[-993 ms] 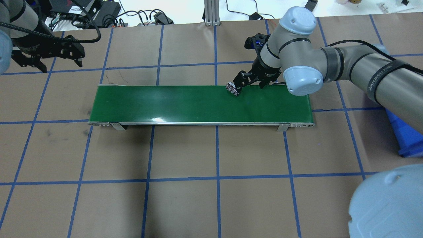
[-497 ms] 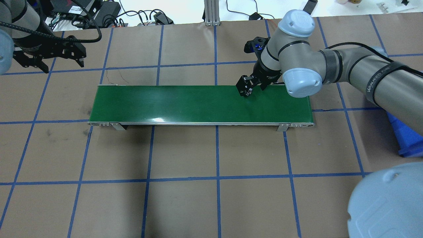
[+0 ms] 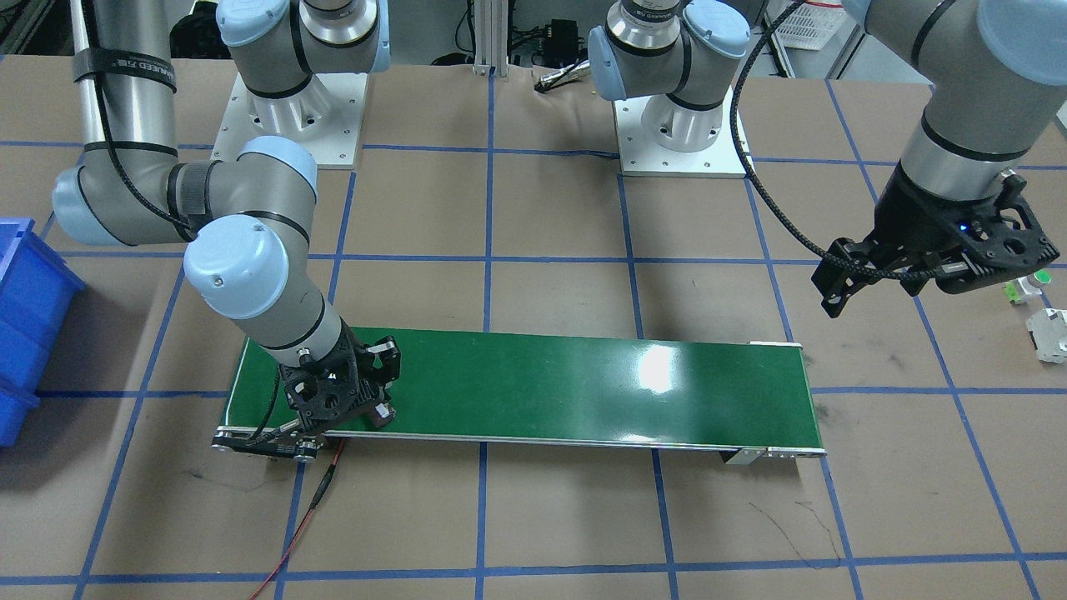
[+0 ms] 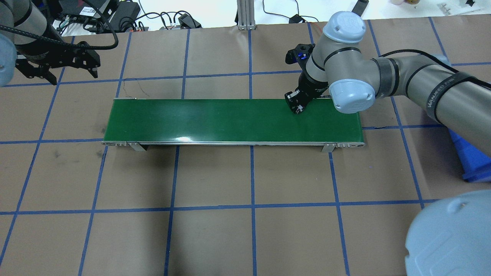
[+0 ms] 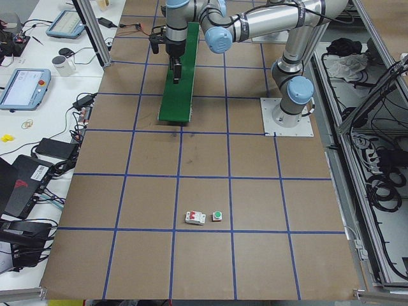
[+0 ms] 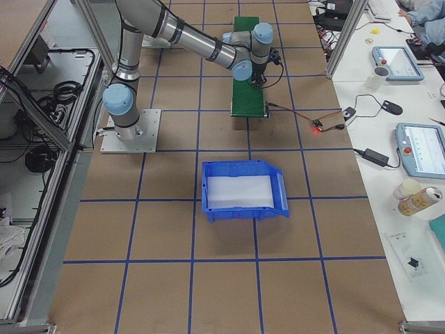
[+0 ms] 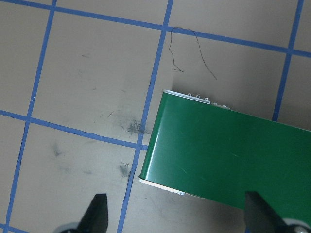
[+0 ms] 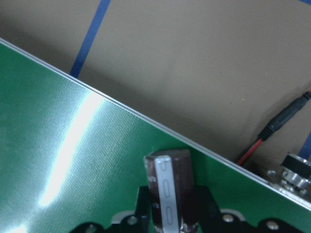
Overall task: Move capacitor from left to right
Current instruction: 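Lower the right gripper and close it on the capacitor on the belt, then carry the capacitor with the right gripper and drop it into the blue bin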
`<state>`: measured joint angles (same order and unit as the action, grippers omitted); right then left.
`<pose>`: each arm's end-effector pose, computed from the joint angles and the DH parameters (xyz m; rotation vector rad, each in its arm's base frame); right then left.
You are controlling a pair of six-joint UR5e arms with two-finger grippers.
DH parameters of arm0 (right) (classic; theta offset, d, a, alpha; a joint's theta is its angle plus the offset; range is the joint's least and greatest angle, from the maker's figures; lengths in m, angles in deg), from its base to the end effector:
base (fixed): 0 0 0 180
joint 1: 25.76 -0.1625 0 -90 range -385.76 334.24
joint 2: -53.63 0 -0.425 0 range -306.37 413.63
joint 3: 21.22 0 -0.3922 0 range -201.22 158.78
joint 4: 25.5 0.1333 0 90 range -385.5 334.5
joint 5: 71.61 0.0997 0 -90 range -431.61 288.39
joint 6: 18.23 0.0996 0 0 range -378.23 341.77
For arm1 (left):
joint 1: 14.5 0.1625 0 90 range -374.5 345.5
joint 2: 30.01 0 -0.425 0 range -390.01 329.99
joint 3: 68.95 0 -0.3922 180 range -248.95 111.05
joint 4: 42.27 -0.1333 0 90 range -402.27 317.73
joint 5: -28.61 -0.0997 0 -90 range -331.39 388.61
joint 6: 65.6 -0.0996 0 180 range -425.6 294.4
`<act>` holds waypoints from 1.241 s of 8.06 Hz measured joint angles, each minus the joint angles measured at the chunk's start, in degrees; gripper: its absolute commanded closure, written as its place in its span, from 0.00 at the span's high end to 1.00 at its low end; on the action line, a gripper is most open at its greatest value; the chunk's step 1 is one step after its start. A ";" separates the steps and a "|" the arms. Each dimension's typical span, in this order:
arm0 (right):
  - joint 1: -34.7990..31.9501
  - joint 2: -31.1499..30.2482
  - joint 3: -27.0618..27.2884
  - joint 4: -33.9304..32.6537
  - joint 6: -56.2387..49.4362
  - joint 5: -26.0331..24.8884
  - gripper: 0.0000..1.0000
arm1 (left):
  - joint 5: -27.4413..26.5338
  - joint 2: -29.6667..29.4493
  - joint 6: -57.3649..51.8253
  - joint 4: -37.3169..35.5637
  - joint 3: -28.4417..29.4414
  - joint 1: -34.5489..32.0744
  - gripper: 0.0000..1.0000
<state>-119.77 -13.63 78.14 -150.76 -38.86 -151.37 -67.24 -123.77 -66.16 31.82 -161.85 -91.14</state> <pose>0.1927 -0.5894 0.2537 -0.6410 2.9004 -0.1195 0.0031 -0.5458 0.4593 -0.3482 2.9926 -0.2233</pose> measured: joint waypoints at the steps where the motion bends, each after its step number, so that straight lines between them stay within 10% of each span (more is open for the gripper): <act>1: 0.13 -0.22 -0.03 0.09 -0.49 -1.56 0.00 | 0.01 0.00 -0.01 0.00 0.03 0.02 1.00; 5: 4.74 -4.08 -0.44 3.14 -0.03 -4.16 0.00 | 0.14 0.24 -0.33 0.00 -0.04 0.00 1.00; 10: 35.85 -11.78 -3.89 15.67 -25.63 -8.53 0.00 | 0.30 0.41 -0.33 0.00 -0.01 -0.53 1.00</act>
<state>-83.92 -25.41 74.25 -135.09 -64.49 -159.90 -66.95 -123.36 -66.50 31.82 -161.86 -91.67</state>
